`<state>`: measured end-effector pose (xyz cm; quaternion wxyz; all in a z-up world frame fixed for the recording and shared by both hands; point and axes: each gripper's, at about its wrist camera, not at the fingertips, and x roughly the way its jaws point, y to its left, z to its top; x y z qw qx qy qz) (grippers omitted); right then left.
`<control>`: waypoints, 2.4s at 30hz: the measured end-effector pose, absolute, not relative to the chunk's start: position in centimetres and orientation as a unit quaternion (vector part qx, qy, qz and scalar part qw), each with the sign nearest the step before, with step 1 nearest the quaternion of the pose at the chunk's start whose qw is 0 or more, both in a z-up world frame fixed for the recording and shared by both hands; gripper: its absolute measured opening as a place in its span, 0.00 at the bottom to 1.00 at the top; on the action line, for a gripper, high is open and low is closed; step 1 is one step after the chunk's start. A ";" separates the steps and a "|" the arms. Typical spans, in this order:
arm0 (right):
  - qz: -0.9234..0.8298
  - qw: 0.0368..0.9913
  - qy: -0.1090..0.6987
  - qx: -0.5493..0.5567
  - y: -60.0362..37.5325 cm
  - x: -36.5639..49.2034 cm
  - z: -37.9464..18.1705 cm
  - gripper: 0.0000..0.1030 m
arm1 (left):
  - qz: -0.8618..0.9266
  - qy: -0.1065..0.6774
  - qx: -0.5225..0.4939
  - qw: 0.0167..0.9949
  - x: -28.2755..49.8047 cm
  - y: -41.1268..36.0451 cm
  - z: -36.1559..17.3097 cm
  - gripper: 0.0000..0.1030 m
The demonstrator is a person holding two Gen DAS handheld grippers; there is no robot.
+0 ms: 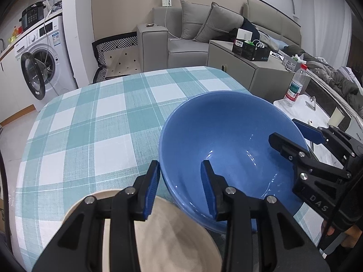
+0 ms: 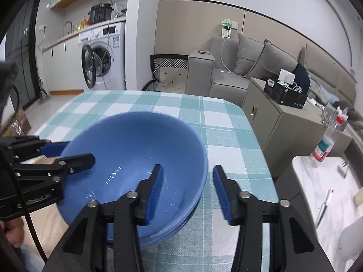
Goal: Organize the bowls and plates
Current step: 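Lower the held blue bowl into the bowl stack and open both tools, then close both tools on the rim of the stacked blue bowls, then lift the stacked blue bowls with both tools and carry them over the cream plates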
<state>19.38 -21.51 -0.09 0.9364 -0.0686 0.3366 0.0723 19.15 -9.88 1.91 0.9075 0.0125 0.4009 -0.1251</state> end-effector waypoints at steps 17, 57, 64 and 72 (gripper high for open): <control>0.106 0.921 0.360 0.105 -27.1 19.7 -0.5 0.92 | -0.122 0.408 -0.064 0.903 19.8 -7.0 1.9 1.00; 0.174 0.892 0.388 0.151 -25.4 19.6 -2.3 0.47 | -0.163 0.442 -0.031 0.881 19.3 -10.2 1.0 0.46; 0.175 0.895 0.381 0.151 -25.5 19.3 -1.8 0.47 | -0.157 0.435 -0.026 0.886 18.9 -10.2 1.7 0.46; 0.172 0.904 0.362 0.151 -25.7 18.3 -0.2 0.47 | -0.156 0.418 -0.025 0.894 18.2 -10.4 3.2 0.46</control>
